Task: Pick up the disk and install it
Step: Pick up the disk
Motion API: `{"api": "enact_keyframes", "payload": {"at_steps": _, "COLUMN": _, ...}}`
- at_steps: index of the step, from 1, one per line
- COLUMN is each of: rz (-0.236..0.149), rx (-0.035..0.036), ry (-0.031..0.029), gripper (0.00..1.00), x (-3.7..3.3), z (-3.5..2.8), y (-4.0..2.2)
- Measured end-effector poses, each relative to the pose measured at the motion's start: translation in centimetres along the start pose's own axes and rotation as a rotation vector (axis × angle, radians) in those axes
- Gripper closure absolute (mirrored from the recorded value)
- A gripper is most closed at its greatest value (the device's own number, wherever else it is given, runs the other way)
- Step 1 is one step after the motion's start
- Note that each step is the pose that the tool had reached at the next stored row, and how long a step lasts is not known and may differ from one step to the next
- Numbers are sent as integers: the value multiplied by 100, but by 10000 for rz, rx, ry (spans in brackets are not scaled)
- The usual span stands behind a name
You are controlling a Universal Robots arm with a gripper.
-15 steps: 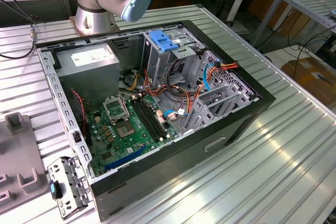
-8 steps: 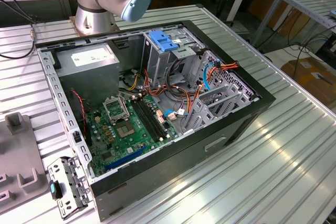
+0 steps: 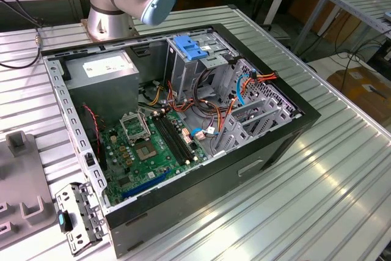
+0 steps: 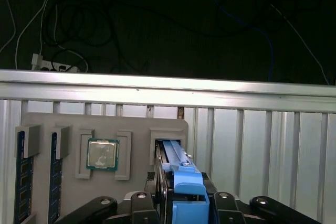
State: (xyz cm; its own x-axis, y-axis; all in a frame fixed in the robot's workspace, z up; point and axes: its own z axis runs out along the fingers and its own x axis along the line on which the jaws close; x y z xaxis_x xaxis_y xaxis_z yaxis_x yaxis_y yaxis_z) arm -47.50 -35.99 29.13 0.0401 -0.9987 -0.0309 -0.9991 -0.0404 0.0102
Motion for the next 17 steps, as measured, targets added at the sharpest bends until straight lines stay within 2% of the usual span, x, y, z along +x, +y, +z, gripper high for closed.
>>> {"api": "enact_keyframes", "payload": {"at_steps": 3, "rz": 0, "rx": -1, "ry": 1, "gripper": 57, "x": 0, "z": 0, "y": 0}}
{"api": "enact_keyframes", "payload": {"at_steps": 5, "rz": 0, "rx": 0, "ry": 0, "gripper": 63, "x": 0, "z": 1, "y": 0}}
{"api": "enact_keyframes", "payload": {"at_steps": 17, "rz": 0, "rx": 0, "ry": 0, "gripper": 63, "x": 0, "z": 3, "y": 0}}
